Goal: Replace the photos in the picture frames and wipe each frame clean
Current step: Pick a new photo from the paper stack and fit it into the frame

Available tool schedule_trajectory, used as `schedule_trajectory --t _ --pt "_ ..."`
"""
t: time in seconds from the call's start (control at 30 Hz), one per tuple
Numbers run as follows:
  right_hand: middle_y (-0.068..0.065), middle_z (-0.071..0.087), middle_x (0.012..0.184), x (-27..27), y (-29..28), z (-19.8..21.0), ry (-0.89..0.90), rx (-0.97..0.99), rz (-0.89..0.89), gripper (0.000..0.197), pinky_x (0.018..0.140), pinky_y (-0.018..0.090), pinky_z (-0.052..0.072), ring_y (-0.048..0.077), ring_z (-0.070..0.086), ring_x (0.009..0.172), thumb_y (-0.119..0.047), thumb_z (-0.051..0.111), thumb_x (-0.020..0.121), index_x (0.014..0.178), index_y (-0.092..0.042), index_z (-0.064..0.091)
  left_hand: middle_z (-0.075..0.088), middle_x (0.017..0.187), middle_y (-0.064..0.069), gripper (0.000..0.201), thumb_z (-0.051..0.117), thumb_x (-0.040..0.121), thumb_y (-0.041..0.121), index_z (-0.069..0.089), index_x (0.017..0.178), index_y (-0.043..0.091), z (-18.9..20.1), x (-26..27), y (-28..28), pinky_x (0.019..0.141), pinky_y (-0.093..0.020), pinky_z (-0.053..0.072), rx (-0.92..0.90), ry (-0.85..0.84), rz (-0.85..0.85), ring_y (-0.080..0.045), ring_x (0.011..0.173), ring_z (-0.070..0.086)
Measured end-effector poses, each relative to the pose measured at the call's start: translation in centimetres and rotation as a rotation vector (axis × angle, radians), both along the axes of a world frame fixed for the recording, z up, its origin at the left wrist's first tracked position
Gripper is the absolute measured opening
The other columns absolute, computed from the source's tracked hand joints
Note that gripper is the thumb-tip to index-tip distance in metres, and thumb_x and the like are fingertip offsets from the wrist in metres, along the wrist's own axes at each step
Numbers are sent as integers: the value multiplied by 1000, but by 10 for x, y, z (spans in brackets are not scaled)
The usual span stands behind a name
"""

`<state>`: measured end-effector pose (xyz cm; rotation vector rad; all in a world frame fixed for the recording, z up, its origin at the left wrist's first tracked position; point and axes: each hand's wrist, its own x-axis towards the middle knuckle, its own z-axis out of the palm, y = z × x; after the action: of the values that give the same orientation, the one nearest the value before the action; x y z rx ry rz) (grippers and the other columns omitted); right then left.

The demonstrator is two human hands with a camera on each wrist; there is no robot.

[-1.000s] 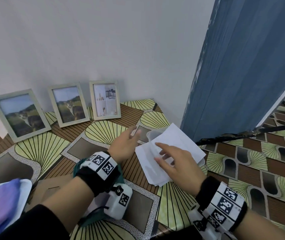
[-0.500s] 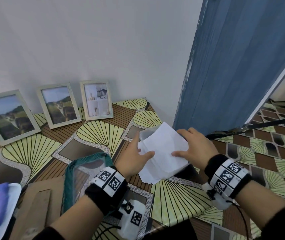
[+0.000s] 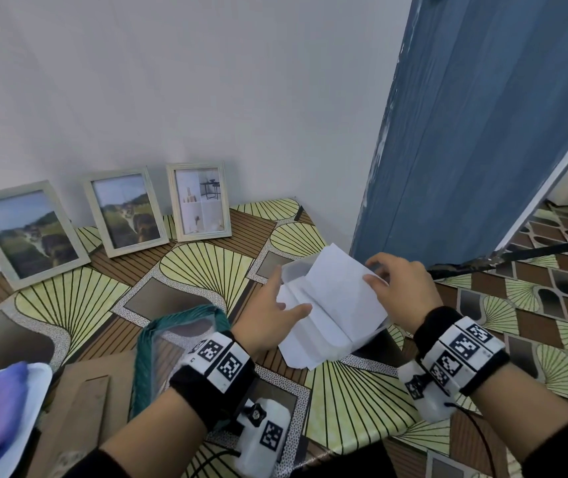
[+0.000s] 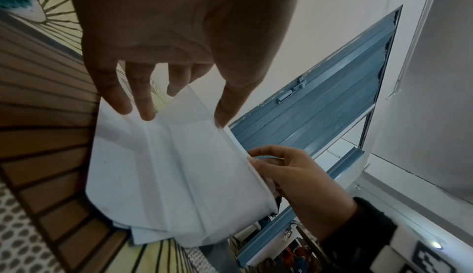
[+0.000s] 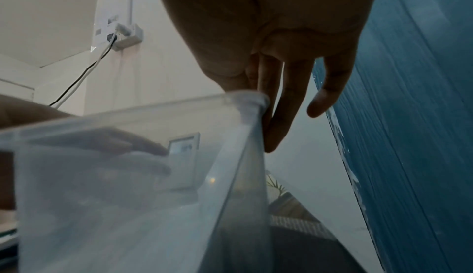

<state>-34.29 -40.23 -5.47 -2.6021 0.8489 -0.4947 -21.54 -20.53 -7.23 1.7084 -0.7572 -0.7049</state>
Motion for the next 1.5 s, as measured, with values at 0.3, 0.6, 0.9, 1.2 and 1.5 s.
schedule_trajectory --t 0.3,0.6,0.9,1.2,1.5 --pt "-7 67 85 0 9 31 -173 -20 1 2 71 35 51 21 61 79 -24 59 94 95 -26 59 55 134 9 57 70 86 27 42 132 47 -3 9 4 94 -53 52 51 -20 -9 -33 111 63" --pt "-9 63 86 10 43 60 -618 251 93 17 65 24 49 10 60 77 -18 61 92 99 -34 60 43 146 6 82 69 89 36 16 151 43 14 21 24 69 -15 49 9 -147 110 4 95 65" --pt "-12 60 111 31 118 10 -544 803 228 41 72 22 58 10 73 81 -2 65 89 119 -30 61 62 101 13 61 63 84 52 36 138 54 46 40 118 60 -28 59 -85 -279 434 -10 74 66" --pt "-5 55 123 53 155 -23 -163 779 362 69 86 36 58 16 70 93 -5 75 79 139 -27 48 60 104 12 61 66 89 37 38 143 40 2 42 199 78 -34 55 202 -446 363 -10 81 60" --pt "-3 61 119 70 184 -25 127 567 530 88 89 32 55 10 67 88 -20 79 72 149 -14 38 55 137 11 72 56 82 57 36 147 32 -26 40 219 110 -44 35 467 -652 177 -13 126 47"
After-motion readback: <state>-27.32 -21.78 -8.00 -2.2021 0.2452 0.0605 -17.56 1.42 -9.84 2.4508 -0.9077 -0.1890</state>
